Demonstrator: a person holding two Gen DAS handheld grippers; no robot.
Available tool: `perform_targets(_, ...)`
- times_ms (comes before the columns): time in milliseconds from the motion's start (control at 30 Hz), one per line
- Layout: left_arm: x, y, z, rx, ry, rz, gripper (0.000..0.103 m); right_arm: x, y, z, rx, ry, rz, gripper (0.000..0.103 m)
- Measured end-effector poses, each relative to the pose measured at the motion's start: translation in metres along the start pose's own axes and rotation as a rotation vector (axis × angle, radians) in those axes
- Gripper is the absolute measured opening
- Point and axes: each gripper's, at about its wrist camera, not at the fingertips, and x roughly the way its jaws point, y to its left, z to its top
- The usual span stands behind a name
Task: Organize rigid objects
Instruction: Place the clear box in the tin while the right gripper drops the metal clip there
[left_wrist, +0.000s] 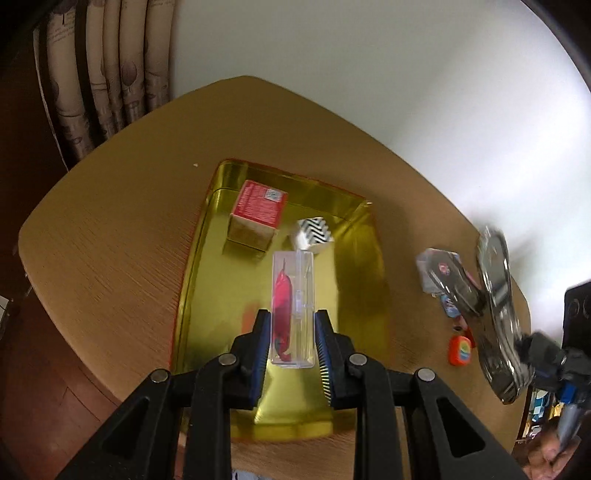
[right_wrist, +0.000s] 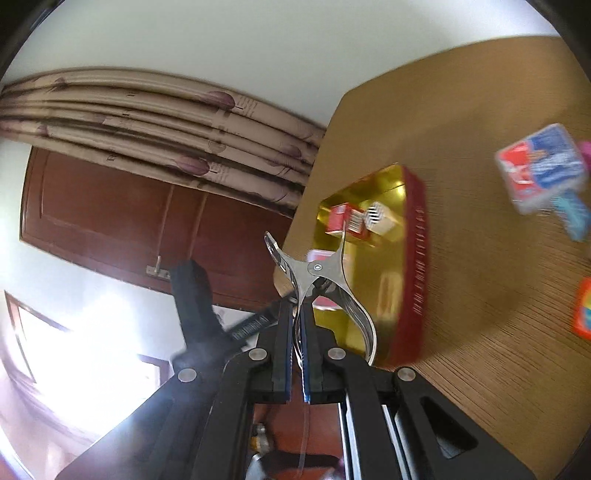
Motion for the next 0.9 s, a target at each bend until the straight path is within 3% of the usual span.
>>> perform_targets(167, 0.015, 0.018, 0.002, 0.005, -0.017, 0.056, 0.025, 0.049, -0.007, 0.022, 0.030, 0.023, -0.029, 0.005)
perform_targets(367, 0.023, 0.032, 0.005, 0.013, -0.009, 0.060, 0.026, 0.085, -0.020, 0.036, 0.022, 0.026, -0.147, 0.007)
perform_targets(467, 0.015, 0.031, 0.004, 0.045, -0.054, 0.095, 0.036, 0.097, -0.022, 0.035, 0.002, 0.032, -0.194, 0.008)
perform_targets(600, 0.003, 0.027, 0.004, 0.077, -0.101, 0.115, 0.040, 0.109, -0.024, 0.037, -0.010, 0.031, -0.242, 0.008)
perform_targets(767, -0.011, 0.014, 0.003, 0.137, -0.179, 0.220, 0.041, 0.109, -0.025, 0.034, -0.024, 0.020, -0.255, 0.008)
perform_targets(900, -0.017, 0.014, 0.000, 0.144, -0.182, 0.214, 0.041, 0.092, -0.021, 0.032, -0.036, -0.011, -0.205, 0.010)
